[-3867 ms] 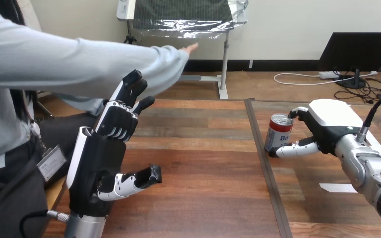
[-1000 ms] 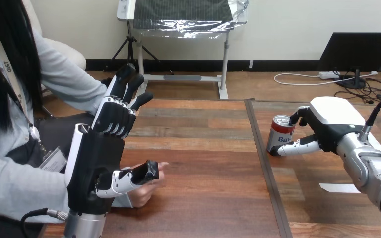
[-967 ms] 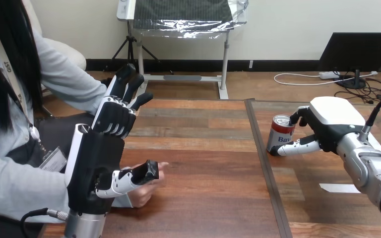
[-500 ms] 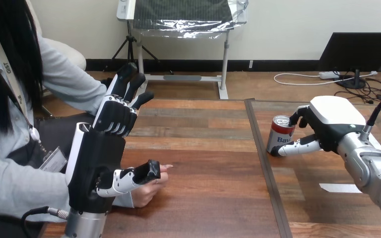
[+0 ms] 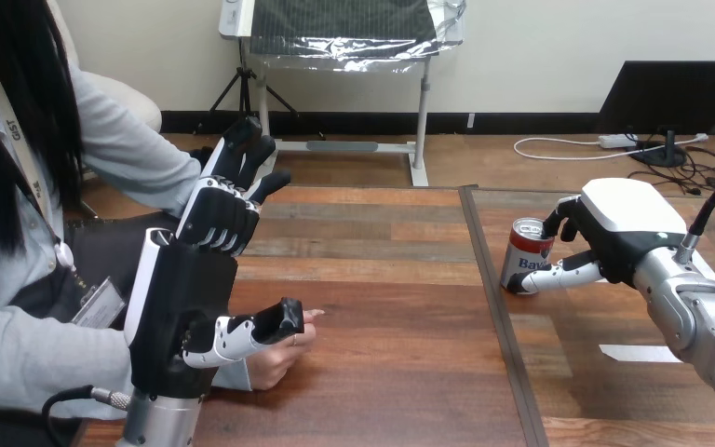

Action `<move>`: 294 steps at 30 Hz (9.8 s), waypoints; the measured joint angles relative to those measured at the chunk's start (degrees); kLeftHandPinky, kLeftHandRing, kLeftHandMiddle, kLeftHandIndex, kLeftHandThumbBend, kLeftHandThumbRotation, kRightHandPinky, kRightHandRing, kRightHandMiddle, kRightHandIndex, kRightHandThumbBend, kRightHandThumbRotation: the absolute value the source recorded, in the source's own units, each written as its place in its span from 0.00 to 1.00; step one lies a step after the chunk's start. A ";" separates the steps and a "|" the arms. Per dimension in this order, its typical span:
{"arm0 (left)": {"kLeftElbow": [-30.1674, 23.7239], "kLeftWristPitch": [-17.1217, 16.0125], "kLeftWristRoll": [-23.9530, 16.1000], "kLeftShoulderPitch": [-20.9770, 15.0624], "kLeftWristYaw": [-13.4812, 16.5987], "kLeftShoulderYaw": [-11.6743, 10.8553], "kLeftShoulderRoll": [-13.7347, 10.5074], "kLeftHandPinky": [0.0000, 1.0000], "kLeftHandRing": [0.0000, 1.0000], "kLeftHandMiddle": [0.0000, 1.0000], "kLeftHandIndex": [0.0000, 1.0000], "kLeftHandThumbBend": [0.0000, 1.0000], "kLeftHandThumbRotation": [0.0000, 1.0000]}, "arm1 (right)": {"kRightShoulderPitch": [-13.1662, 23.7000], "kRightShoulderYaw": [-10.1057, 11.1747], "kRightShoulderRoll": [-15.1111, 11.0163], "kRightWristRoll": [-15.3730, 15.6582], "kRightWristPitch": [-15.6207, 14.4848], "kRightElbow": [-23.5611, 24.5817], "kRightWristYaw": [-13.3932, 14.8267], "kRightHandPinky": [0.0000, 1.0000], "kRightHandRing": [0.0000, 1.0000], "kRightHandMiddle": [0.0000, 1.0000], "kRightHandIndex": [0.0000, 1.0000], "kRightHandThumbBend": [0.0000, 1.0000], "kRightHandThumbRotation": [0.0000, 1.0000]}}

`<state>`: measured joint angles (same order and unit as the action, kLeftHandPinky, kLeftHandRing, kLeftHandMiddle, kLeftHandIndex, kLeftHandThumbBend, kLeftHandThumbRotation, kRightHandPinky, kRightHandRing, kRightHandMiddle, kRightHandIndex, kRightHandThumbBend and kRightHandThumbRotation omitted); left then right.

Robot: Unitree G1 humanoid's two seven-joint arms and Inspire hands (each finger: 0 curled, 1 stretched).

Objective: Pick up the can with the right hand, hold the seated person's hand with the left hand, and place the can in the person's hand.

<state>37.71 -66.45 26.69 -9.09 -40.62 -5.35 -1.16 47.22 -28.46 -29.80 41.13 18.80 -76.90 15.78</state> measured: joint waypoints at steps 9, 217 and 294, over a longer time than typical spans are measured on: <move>0.00 0.22 0.07 -0.01 -0.24 -0.01 0.02 0.89 0.96 0.98 0.95 1.00 0.51 | 0.00 0.00 -0.07 0.00 0.01 0.05 -0.07 0.95 0.84 0.70 0.68 1.00 0.65; 2.24 0.79 1.94 -1.15 -3.96 -1.35 0.12 0.87 0.95 0.97 0.94 1.00 0.53 | -1.40 1.77 -1.41 -1.82 0.39 0.47 2.66 1.00 0.96 0.88 0.90 1.00 0.65; 2.21 1.81 1.90 -1.07 -4.17 -1.55 1.04 0.89 0.96 0.98 0.94 1.00 0.50 | -2.78 -0.10 0.91 -0.73 -1.12 0.16 0.50 1.00 0.94 0.82 0.85 1.00 0.68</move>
<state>39.92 -64.64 28.59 -10.16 -44.79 -6.90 -0.12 44.43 -28.56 -28.90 40.40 17.67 -76.75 16.28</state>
